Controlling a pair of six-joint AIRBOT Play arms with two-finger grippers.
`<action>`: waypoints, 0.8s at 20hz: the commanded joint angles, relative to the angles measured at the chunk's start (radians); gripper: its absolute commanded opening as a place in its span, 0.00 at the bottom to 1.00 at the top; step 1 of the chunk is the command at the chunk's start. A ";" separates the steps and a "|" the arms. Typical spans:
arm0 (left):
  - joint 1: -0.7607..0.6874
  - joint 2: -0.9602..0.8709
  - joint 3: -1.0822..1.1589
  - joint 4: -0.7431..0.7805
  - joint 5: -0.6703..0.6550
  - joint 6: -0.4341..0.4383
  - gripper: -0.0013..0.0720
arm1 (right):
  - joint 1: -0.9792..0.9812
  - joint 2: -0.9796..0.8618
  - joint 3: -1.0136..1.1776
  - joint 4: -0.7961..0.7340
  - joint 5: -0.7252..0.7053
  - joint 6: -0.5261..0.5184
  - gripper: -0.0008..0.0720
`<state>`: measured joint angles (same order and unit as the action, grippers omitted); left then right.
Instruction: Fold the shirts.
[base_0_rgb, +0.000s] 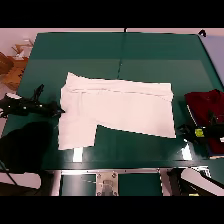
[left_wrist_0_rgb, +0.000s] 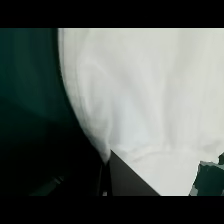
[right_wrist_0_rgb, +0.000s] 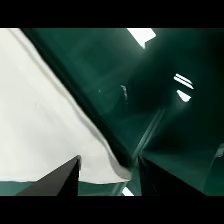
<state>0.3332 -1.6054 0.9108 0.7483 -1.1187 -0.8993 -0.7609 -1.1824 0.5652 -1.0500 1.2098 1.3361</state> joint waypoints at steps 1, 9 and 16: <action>0.000 -0.003 0.000 -0.001 -0.027 0.018 0.05 | 0.004 -0.116 0.000 0.048 0.004 -0.126 0.60; 0.000 -0.001 0.001 -0.042 -0.051 0.018 0.05 | 0.074 -0.176 0.012 0.154 -0.022 -0.223 0.29; 0.000 0.200 0.219 -0.126 -0.238 -0.022 0.05 | 0.074 -0.042 0.321 0.444 0.247 -0.235 0.03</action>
<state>0.3313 -1.5131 1.0317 0.6930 -1.2747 -0.8970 -0.6861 -1.2999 0.7479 -0.7799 1.3407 1.1053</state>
